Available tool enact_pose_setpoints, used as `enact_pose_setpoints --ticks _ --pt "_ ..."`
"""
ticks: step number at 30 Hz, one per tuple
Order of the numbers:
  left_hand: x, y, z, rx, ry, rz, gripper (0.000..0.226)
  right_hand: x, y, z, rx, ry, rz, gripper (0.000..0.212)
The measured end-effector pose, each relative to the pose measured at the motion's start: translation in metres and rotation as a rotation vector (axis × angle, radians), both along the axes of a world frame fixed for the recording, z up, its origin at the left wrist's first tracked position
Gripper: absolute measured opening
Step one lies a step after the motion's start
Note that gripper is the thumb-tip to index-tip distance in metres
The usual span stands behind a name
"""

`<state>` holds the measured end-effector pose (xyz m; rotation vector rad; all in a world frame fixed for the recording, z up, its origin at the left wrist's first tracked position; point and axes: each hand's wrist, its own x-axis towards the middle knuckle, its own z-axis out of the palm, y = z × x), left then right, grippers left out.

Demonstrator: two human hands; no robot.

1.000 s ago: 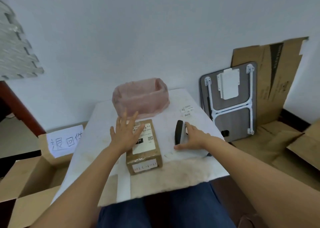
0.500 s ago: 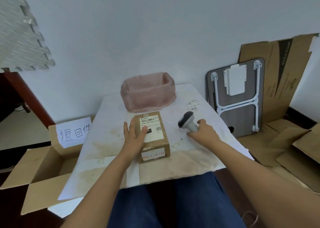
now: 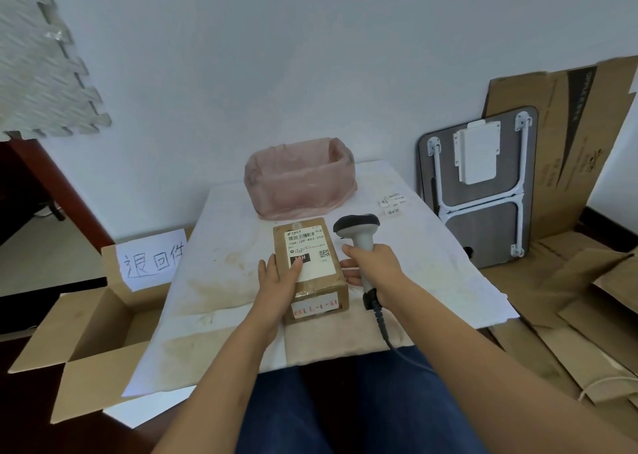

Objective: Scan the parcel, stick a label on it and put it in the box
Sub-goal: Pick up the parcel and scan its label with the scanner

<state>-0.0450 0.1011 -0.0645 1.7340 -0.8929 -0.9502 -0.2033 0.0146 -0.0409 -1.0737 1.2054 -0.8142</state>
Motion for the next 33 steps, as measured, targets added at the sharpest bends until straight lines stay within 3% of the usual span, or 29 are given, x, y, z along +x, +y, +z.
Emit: enact_pose_setpoints --ticks 3,6,9,13,20,24,27,33 --pt "0.007 -0.002 -0.005 -0.025 0.078 -0.014 0.093 -0.001 0.002 0.0 -0.015 0.011 -0.004 0.016" --pt "0.006 0.0 -0.001 -0.059 0.145 -0.088 0.066 -0.004 0.003 0.002 -0.035 0.014 -0.006 0.016" --pt "0.012 0.001 0.011 -0.012 0.192 -0.16 0.086 -0.005 0.003 0.004 -0.05 0.016 -0.004 0.016" --pt "0.024 0.002 0.024 0.029 0.225 -0.137 0.088 -0.006 0.005 0.005 -0.046 -0.017 0.026 0.014" --pt "0.031 -0.003 0.017 -0.141 0.276 -0.117 0.102 -0.014 -0.003 0.03 -0.191 -0.024 -0.034 0.028" --pt "0.027 -0.016 0.007 -0.259 0.251 -0.11 0.106 -0.025 -0.011 0.076 -0.225 -0.079 0.052 0.023" --pt "0.024 -0.023 0.001 -0.289 0.242 -0.128 0.108 -0.031 -0.013 0.101 -0.307 0.009 0.056 0.029" --pt "0.018 -0.033 -0.004 -0.29 0.175 -0.154 0.11 -0.019 0.009 0.092 -0.355 0.006 0.015 0.02"
